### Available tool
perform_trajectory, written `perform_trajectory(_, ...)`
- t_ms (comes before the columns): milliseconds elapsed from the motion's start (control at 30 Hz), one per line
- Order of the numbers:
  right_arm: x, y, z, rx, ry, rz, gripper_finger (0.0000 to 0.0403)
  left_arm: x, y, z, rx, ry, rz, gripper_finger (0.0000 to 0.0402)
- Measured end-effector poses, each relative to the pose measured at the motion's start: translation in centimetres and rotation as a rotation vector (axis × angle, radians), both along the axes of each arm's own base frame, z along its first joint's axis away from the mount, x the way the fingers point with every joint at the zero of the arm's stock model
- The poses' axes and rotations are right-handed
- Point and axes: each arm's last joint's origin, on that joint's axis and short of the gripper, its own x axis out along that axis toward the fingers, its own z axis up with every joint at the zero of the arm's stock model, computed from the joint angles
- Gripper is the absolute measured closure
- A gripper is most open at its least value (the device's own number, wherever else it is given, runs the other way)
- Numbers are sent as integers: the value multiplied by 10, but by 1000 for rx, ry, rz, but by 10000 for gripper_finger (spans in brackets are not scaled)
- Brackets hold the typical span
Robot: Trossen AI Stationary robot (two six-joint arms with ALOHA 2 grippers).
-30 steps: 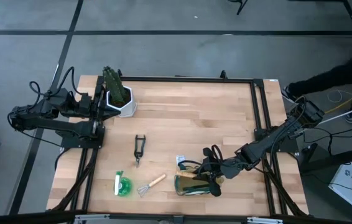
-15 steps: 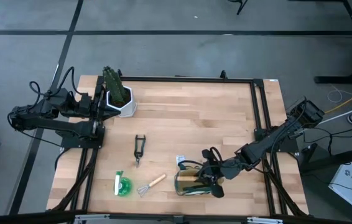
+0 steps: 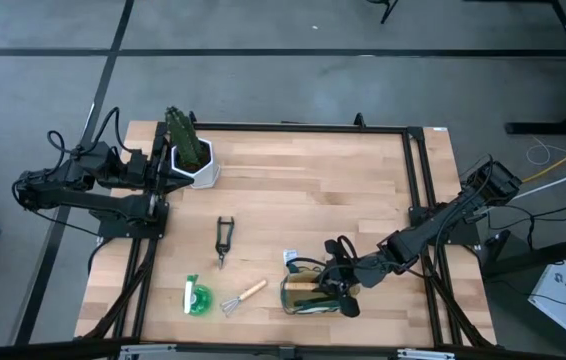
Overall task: Pick & Place Garden tools in Gardening bag
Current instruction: Put the brown trowel into the gardening bag
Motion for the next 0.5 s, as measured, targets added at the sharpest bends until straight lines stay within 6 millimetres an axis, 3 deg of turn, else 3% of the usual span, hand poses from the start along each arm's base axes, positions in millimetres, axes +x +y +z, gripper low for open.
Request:
perform_trajectory(300,1,-1,0,10,2,12,309,0,0,0,0,0,0,396)
perform_trajectory(500,3,-3,0,31,13,39,274,0,0,0,0,0,0,396)
